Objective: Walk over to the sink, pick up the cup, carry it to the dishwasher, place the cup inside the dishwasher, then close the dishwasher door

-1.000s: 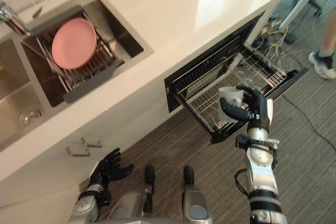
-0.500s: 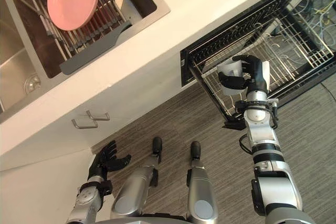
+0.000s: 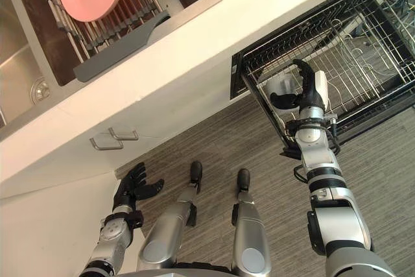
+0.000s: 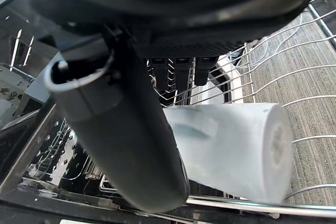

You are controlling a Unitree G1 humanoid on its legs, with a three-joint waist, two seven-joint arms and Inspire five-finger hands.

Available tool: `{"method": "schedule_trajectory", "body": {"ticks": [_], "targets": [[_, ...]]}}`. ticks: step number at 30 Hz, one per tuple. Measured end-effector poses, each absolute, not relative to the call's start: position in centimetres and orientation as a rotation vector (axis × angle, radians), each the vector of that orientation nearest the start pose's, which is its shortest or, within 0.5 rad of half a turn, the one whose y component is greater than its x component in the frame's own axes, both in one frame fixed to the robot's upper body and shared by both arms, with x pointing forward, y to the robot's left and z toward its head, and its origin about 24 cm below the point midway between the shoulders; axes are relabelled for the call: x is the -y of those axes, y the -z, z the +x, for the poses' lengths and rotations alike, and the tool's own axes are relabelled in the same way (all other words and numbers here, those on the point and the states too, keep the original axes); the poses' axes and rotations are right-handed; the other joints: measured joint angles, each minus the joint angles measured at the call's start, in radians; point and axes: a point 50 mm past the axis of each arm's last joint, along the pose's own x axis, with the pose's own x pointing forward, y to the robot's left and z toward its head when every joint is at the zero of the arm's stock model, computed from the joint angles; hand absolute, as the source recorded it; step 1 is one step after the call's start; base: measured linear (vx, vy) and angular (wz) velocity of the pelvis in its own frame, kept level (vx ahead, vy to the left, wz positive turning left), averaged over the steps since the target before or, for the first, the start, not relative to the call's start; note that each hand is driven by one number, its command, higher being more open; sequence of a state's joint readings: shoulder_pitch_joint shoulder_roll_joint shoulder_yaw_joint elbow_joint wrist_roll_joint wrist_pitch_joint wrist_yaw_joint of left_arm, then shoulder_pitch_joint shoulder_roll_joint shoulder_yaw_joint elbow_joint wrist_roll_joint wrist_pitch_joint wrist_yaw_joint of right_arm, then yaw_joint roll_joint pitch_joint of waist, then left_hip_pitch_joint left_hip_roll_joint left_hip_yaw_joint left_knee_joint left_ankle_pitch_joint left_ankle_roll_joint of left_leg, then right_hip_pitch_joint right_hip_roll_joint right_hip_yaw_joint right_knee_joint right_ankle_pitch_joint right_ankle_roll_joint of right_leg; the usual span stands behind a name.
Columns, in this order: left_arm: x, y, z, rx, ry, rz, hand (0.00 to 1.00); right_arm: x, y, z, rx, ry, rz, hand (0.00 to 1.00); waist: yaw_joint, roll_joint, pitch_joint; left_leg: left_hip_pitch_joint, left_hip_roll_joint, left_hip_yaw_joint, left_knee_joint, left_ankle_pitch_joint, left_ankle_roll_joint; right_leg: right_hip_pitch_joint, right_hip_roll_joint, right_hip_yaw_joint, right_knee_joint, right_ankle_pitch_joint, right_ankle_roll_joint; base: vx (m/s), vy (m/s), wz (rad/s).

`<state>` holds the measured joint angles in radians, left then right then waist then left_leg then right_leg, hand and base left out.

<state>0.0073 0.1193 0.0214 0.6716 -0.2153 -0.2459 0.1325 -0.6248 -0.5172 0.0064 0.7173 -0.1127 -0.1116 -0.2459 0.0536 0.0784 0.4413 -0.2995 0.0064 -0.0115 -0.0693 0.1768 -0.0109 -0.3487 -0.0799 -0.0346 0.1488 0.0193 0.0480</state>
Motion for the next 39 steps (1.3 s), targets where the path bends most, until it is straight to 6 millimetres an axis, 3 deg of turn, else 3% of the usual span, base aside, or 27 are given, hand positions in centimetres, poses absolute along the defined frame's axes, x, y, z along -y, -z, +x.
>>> {"method": "schedule_trajectory", "body": {"ticks": [4, 9, 13, 18, 22, 27, 30, 31, 32, 35, 37, 39], "targets": [[-20.9, 7.9, 20.4, -0.423, -0.304, -0.06, 0.9, 27.0, -11.7, 34.5, 0.124, 0.344, -0.586, 0.9, 0.0, -0.002, 0.001, 0.027, 0.003, -0.001, -0.008, 0.0, 0.0, 0.024, 0.002, -0.004, 0.0, -0.004, -0.004, 0.0, 0.0, 0.0], [-23.0, 7.3, 20.1, -0.395, -0.378, -0.06, 0.9, 26.2, -10.1, 31.6, 0.157, 0.349, -0.507, 0.9, -0.01, -0.019, 0.003, 0.084, 0.01, -0.008, -0.017, -0.006, -0.005, 0.082, 0.008, -0.016, -0.001, -0.022, -0.009, 0.03, -0.037, 0.04], [-24.8, 7.4, 19.0, -0.405, -0.454, -0.078, 0.9, 25.1, -7.9, 28.6, 0.141, 0.344, -0.421, 0.9, -0.02, -0.052, -0.008, 0.128, 0.015, -0.007, -0.017, -0.024, -0.008, 0.133, 0.014, -0.021, -0.017, -0.033, -0.012, 0.05, -0.027, -0.01], [-25.9, 8.7, 16.2, -0.489, -0.508, -0.075, 0.9, 24.2, -5.8, 24.4, 0.108, 0.353, -0.322, 0.9, -0.041, -0.119, -0.056, 0.19, 0.013, -0.006, -0.016, -0.054, -0.009, 0.203, 0.013, -0.023, -0.031, -0.056, -0.011, 0.11, -0.014, 0.0], [-25.9, 10.0, 14.6, -0.57, -0.524, -0.087, 0.9, 23.5, -6.4, 22.5, 0.156, 0.352, -0.287, 0.9, -0.047, -0.134, -0.108, 0.238, 0.013, -0.002, -0.016, -0.076, -0.009, 0.261, 0.012, -0.024, -0.052, -0.066, -0.01, 0.1, -0.01, 0.0], [-25.9, 10.9, 12.8, -0.63, -0.549, -0.093, 0.9, 22.7, -8.0, 21.2, 0.261, 0.32, -0.26, 0.9, -0.046, -0.133, -0.173, 0.266, 0.009, -0.015, 0.023, -0.115, -0.011, 0.317, 0.008, -0.039, -0.061, -0.086, -0.012, 0.05, -0.013, 0.1], [-25.8, 10.9, 12.8, -0.627, -0.547, -0.087, 0.9, 22.5, -9.3, 20.9, 0.317, 0.317, -0.246, 0.9, -0.054, -0.129, -0.174, 0.182, 0.005, -0.033, 0.177, -0.197, -0.031, 0.334, -0.001, -0.106, -0.034, -0.114, -0.018, -0.02, -0.009, 0.52], [-25.7, 10.9, 12.8, -0.629, -0.545, -0.086, 0.9, 22.5, -9.5, 20.9, 0.328, 0.318, -0.247, 0.9, -0.055, -0.127, -0.175, 0.162, 0.019, 0.002, 0.214, -0.223, -0.019, 0.338, -0.001, -0.126, -0.028, -0.121, -0.019, -0.03, -0.001, 1.02], [-25.2, 11.1, 12.8, -0.636, -0.541, -0.097, 0.9, 22.5, -9.9, 20.8, 0.346, 0.319, -0.256, 0.9, -0.054, -0.117, -0.179, 0.129, 0.096, 0.162, 0.309, -0.267, -0.033, 0.367, -0.002, -0.177, -0.029, -0.132, -0.02, 0.0, 0.002, 0.94], [-24.0, 11.7, 12.5, -0.663, -0.528, -0.125, 0.9, 22.7, -10.9, 21.2, 0.391, 0.299, -0.295, 0.9, -0.05, -0.094, -0.194, 0.111, 0.216, 0.423, 0.401, -0.277, -0.034, 0.401, -0.019, -0.269, -0.023, -0.162, 0.001, 0.05, 0.086, 1.02], [-23.7, 12.0, 12.3, -0.677, -0.523, -0.126, 0.9, 22.5, -11.8, 21.9, 0.43, 0.272, -0.312, 0.9, -0.047, -0.09, -0.196, 0.101, 0.221, 0.515, 0.413, -0.265, -0.017, 0.399, -0.048, -0.304, -0.013, -0.173, 0.022, 0.1, 0.187, 0.71], [-23.6, 12.2, 11.8, -0.694, -0.528, -0.124, 0.9, 21.9, -12.7, 22.7, 0.473, 0.235, -0.324, 0.9, -0.035, -0.091, -0.198, 0.097, 0.177, 0.497, 0.421, -0.288, 0.005, 0.41, -0.088, -0.334, 0.003, -0.191, 0.052, 0.12, 0.167, 0.5]]}}
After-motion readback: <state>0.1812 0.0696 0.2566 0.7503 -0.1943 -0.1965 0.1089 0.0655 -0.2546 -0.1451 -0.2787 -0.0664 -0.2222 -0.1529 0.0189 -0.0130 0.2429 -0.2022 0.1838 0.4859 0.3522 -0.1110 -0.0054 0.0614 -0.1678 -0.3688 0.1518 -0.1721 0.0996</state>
